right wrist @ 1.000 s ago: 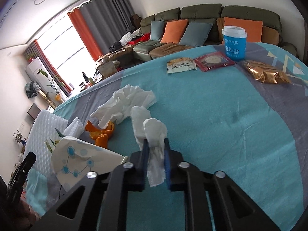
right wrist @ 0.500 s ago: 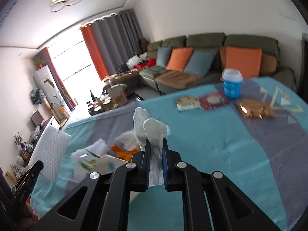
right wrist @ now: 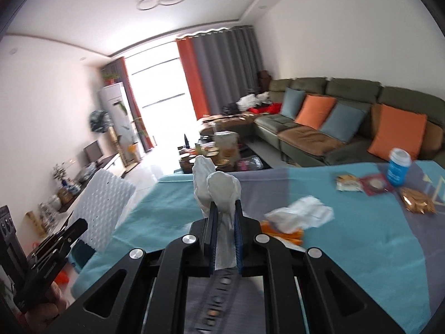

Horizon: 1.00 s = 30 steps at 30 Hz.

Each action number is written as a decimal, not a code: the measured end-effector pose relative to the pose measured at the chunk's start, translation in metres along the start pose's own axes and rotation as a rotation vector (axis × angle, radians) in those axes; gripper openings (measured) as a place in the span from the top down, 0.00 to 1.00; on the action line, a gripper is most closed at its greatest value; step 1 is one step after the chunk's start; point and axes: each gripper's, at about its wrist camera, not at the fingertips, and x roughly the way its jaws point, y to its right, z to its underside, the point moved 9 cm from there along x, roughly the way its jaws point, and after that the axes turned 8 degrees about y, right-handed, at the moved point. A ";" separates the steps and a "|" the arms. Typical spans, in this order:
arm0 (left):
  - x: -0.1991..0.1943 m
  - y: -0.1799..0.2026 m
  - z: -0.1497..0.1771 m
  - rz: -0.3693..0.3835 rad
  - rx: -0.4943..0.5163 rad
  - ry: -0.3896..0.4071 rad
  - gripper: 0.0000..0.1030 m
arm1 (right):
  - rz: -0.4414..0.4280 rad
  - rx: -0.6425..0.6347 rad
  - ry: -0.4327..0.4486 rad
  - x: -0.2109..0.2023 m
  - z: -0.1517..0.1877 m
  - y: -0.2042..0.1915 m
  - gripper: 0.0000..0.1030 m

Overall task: Collect trash
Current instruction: 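Carry the foam net and tissue to the teal bin and release both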

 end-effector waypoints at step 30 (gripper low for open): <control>-0.107 -0.208 -0.006 -0.451 -0.047 0.020 0.88 | -0.469 -0.273 -0.167 0.098 0.034 -0.266 0.90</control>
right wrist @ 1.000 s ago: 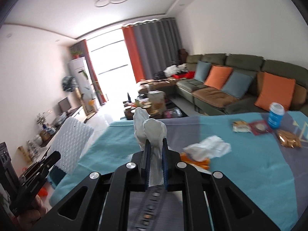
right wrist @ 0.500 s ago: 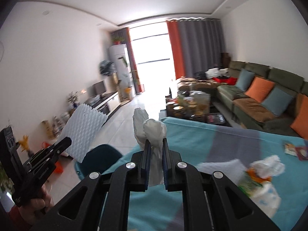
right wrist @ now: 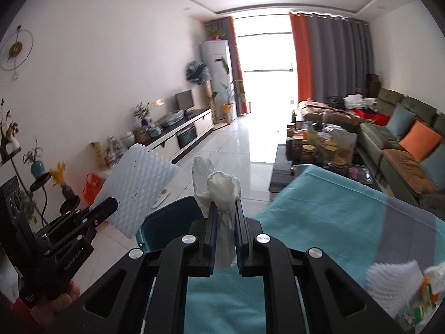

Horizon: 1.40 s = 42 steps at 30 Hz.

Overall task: Collect trash
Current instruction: 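Carry the foam net and tissue to the teal bin and release both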

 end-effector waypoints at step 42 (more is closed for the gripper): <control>0.131 -0.055 0.153 -0.138 -0.059 -0.388 0.87 | -0.084 -0.140 -0.489 0.177 0.094 -0.070 0.85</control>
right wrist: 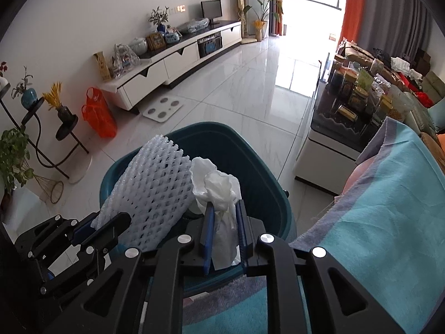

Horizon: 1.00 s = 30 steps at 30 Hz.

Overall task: Collect trash
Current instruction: 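Carry the foam net and tissue to the teal bin and release both, then move both grippers back over the table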

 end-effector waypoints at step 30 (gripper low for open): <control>-0.081 -0.041 -0.053 -0.150 -0.106 0.193 0.05 | -0.057 0.103 0.215 -0.074 -0.020 0.012 0.13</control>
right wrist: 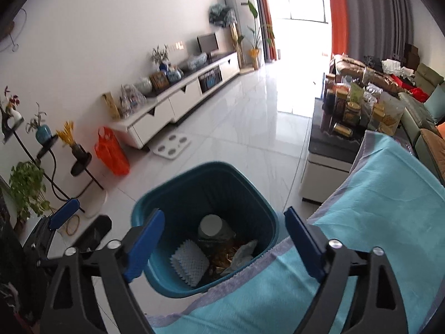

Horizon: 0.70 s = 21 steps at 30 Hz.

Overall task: Collect trash
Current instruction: 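Move both grippers back over the table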

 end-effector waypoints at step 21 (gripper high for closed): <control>-0.137 0.090 -0.058 0.242 0.046 0.195 0.05 | 0.149 0.041 0.287 -0.172 0.036 0.040 0.07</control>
